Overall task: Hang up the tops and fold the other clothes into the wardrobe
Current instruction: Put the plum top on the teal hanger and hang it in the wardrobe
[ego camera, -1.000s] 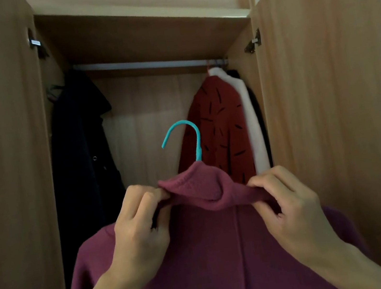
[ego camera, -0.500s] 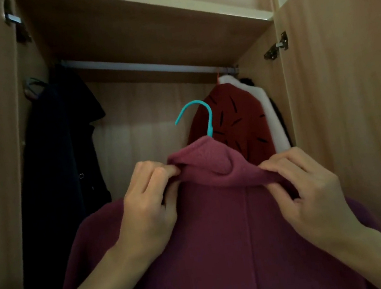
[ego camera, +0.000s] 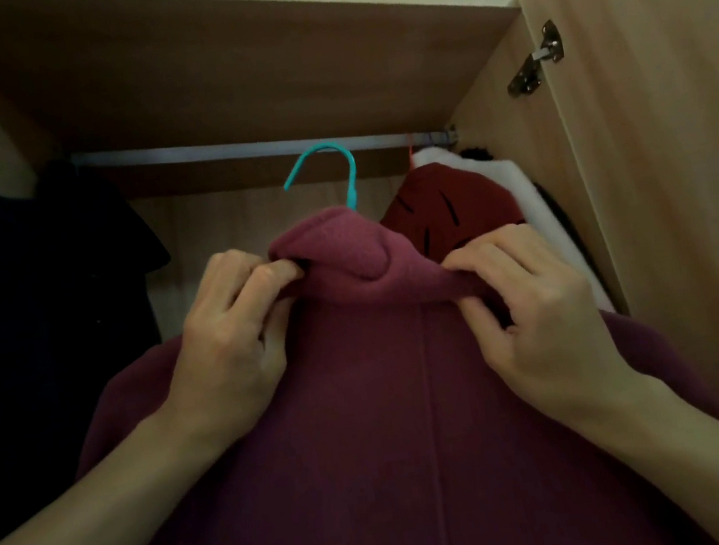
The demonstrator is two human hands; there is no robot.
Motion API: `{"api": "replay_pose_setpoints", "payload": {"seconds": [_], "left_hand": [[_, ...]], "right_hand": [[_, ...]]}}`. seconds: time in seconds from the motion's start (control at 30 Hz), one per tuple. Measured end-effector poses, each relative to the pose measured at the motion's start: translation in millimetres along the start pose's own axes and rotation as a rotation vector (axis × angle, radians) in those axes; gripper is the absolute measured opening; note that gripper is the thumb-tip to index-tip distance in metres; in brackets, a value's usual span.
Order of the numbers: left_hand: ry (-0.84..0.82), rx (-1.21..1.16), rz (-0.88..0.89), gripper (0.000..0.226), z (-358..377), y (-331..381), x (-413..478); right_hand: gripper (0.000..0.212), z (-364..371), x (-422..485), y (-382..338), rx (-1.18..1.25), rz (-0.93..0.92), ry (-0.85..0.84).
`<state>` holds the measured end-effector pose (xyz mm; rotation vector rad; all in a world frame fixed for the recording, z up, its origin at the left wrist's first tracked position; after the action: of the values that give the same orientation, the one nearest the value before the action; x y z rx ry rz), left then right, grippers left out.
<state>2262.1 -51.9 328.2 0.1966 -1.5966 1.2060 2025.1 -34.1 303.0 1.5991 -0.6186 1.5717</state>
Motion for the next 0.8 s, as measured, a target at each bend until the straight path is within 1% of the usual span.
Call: {"api": "replay_pose_setpoints", "payload": {"seconds": [0.1, 0.33, 0.57, 0.67, 0.8], "left_hand": [[-0.005, 0.039, 0.008, 0.019, 23.5, -20.2, 6.2], [-0.025, 0.055, 0.055, 0.014, 81.6, -63.5, 6.6], [0.035, 0.277, 0.133, 0.01, 133.5, -107.3, 4.4], [0.055, 0.288, 0.105, 0.01, 158.1, -130.1, 4.4], [0.025, 0.265, 0.02, 0.012, 191.5, -160.6, 11.8]], "right_hand": [[0.028, 21.0, 15.4, 21.9, 0.028, -0.001, -0.001], [0.032, 64.3, 36.8, 63.5, -0.001, -0.016, -0.035], [0.029, 108.3, 64.2, 93.7, -0.148, -0.078, -0.043], [0.027, 134.2, 77.5, 105.7, -0.217, -0.063, -0.043], [0.028, 167.7, 99.8, 125.1, -0.26, -0.044, -0.028]]}}
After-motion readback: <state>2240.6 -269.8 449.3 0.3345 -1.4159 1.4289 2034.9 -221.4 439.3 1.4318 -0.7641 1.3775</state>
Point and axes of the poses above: each hand's wrist, its own x-axis towards the middle knuckle, its own z-axis out of the palm, y = z × x, the point moved 5 cm from there along x, towards the middle knuckle, and after that the axes turned 6 degrees about z, right-handed, at the moved point
